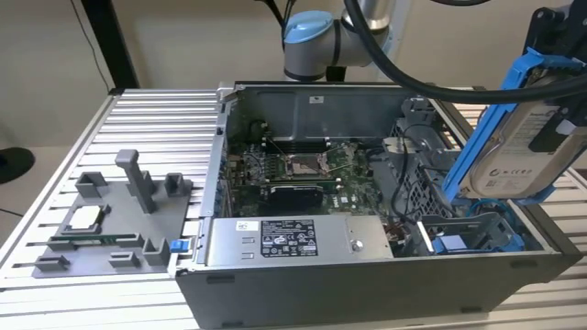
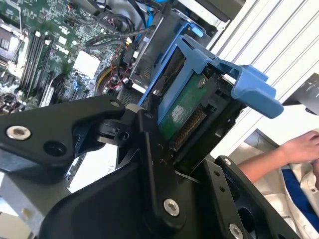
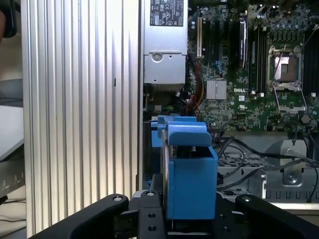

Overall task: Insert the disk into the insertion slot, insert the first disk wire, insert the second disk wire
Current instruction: 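Insert the disk into the insertion slot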

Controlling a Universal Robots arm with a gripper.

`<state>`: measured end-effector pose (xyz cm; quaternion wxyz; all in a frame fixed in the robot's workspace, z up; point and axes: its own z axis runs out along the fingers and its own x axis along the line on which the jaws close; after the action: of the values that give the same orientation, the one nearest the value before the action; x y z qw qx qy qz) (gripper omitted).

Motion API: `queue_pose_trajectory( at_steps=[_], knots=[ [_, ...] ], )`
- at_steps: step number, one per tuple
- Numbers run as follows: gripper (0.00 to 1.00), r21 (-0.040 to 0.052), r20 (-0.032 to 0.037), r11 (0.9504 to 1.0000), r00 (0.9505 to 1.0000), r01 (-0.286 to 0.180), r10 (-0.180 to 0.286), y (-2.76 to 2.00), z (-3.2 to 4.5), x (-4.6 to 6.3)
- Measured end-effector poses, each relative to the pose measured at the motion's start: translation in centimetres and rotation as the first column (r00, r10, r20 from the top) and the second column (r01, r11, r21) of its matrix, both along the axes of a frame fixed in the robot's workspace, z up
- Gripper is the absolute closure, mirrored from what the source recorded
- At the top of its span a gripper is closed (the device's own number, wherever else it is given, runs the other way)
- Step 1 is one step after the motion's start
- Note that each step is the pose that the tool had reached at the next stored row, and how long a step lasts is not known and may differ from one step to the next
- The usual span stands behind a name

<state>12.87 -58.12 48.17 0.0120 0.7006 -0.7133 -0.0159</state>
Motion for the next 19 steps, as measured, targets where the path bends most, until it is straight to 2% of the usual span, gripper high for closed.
queue_pose_trajectory(
  at_steps=[19],
  knots=[
    [1.00,0.0001,0.0000,1.0000,1.0000,0.000,0.000,0.00,-0.47,0.00]
  ],
)
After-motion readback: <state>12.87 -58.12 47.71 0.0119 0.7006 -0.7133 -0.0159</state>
